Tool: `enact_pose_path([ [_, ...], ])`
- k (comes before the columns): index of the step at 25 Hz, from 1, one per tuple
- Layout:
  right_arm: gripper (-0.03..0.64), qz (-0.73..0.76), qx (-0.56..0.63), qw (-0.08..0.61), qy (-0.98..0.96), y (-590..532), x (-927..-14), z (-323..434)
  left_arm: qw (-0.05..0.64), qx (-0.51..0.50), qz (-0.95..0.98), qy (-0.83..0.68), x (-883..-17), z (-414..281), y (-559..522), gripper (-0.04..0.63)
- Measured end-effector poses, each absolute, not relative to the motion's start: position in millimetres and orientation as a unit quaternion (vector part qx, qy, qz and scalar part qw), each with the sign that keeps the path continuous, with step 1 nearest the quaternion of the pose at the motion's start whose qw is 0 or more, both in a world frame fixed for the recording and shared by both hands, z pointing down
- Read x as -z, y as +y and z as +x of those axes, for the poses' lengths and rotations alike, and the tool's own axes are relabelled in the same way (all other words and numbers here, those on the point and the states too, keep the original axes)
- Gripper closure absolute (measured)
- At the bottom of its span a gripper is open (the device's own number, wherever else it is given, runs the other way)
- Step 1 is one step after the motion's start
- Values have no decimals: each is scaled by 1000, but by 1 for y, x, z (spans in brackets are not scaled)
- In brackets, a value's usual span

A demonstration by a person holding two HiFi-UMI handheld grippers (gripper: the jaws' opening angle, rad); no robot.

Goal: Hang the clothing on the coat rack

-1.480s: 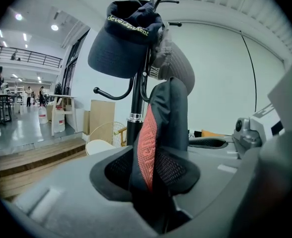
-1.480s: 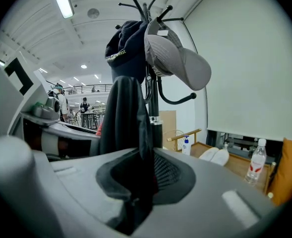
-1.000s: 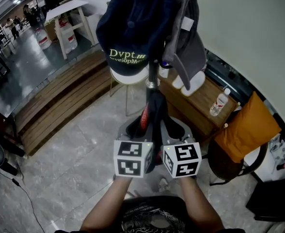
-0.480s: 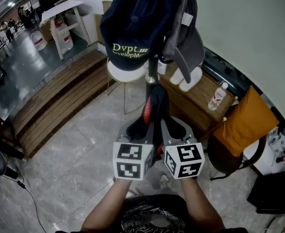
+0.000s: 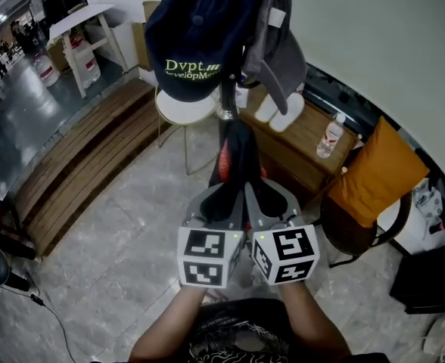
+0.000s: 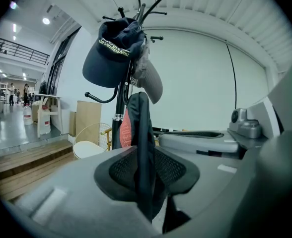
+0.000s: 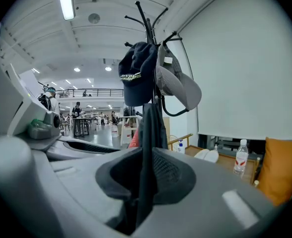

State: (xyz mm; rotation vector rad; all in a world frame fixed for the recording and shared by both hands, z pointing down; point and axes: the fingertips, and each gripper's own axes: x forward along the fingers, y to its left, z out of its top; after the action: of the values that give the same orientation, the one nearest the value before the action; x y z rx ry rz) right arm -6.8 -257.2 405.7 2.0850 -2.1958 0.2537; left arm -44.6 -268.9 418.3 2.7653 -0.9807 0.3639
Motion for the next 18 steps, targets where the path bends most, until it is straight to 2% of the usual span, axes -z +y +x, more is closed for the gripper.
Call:
enact_pose_path([
  [11,581,701,-71,63,-707,-223,-401,-28,83,-110,937,-321,-411,-66,-239,501],
  [18,598,699,-67,58,-710,-208,-396,-43,81,-104,939,-318,-410,-82,-228,563],
])
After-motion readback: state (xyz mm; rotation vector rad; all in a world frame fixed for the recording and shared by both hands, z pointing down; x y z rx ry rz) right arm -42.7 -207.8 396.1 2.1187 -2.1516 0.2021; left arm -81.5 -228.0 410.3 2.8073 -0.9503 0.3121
